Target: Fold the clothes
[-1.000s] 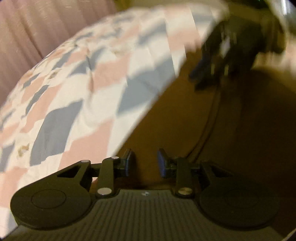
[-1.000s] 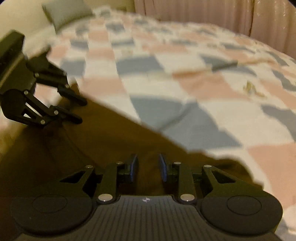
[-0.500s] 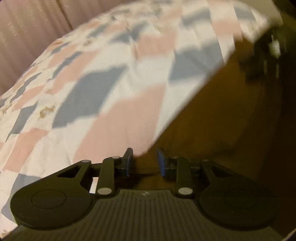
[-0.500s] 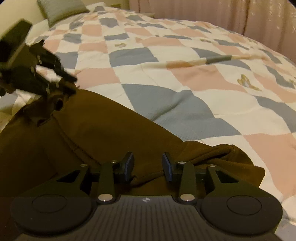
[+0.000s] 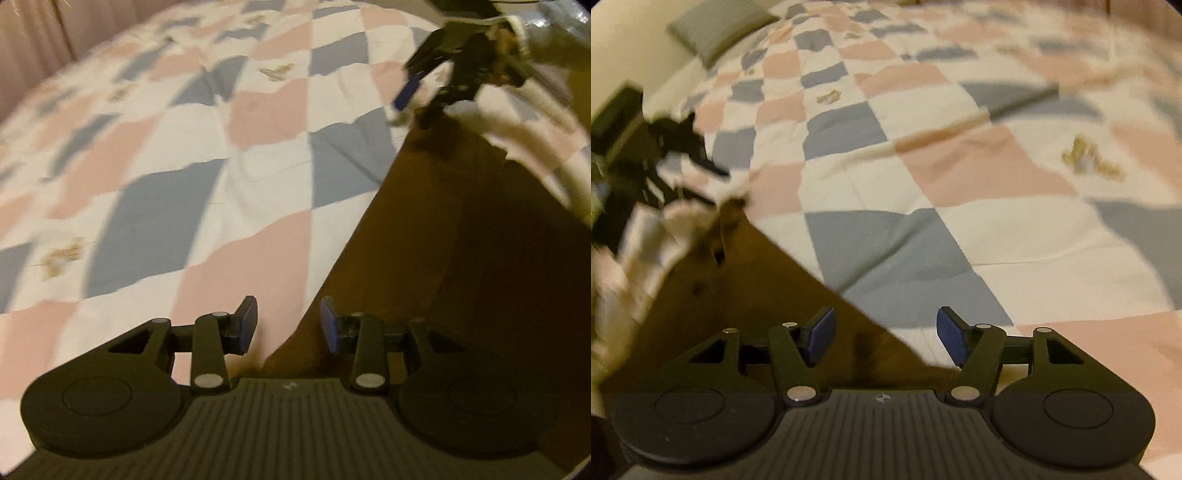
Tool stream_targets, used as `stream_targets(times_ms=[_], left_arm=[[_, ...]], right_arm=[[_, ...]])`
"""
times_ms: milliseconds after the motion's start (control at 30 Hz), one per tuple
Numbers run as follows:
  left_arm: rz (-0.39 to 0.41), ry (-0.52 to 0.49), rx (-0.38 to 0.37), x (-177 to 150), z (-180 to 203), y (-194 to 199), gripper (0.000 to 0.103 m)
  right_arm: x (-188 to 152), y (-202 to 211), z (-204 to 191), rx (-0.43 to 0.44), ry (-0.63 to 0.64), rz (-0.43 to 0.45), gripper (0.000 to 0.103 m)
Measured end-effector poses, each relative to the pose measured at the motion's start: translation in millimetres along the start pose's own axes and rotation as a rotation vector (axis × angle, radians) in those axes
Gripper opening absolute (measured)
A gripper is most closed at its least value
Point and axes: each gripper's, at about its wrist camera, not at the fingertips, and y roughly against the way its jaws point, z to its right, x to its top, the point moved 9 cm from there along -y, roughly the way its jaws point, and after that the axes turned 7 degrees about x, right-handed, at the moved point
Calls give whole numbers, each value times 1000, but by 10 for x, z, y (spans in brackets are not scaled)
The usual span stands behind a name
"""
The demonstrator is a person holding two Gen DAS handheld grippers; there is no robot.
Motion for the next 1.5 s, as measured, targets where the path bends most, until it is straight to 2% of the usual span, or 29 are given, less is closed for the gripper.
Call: stream_targets(times_ms=[133,200,267,333,400,433,500,567,667,800,867,967,1033,1133,1233,1300,1333,1367,1433,1467,1500], left_arm=[[-114,54,-200,-60,-16,-311,33],[-183,35,-230,-188,0,-463,36],[-199,20,-225,-255,2,-538,36],[-202,23,-223,-265,19,-566,36],[-203,-15,-196,-269,75,-586,36],[-199,-41,-171,-267,117,-586,36],[-182,-87,-112,-249,206,-561,27],[-157,-191,-20,-277,351,-491,22],[-127,-350,124,-323,545,-391,15],[-76,-487,343,-365,738,-177,12],[-25,-506,458,-398,893,41,12],[53,-476,606,-523,1251,491,12],[99,-474,699,-700,1605,805,12],[130,-503,765,-1126,2256,1057,13],[97,-528,732,-1629,2922,998,17],[67,-585,743,-1954,3276,904,17],[55,-617,757,-2097,3426,871,17],[52,-648,781,-2179,3516,872,17],[64,-689,830,-2224,3601,917,24],[76,-705,864,-2198,3590,949,31],[83,-727,896,-2167,3562,964,36]], right_arm=[[33,-227,130,156,-55,-94,63],[-90,-390,129,207,-57,-194,63],[-251,-501,96,243,-36,-284,64],[-314,-516,68,255,-5,-291,63],[-312,-495,108,260,-35,-280,46],[-314,-485,128,244,-35,-277,32],[-330,-441,53,218,9,-268,24],[-353,-386,-66,189,71,-255,19],[-383,-284,-262,77,195,-201,17],[-504,-76,-686,-166,413,-65,16],[-655,74,-987,-312,534,29,15],[-1052,261,-1568,-512,746,137,15],[-1445,311,-2021,-624,892,162,15],[-2147,270,-2497,-704,961,119,14],[-2846,55,-2690,-771,942,-8,10],[-3246,-106,-2707,-846,937,-108,18],[-3387,-160,-2696,-895,945,-149,25],[-3475,-176,-2696,-938,949,-160,32],[-3520,-123,-2704,-975,918,-147,37],[-3513,-84,-2696,-990,916,-139,46],[-3496,-42,-2680,-1006,922,-132,49]])
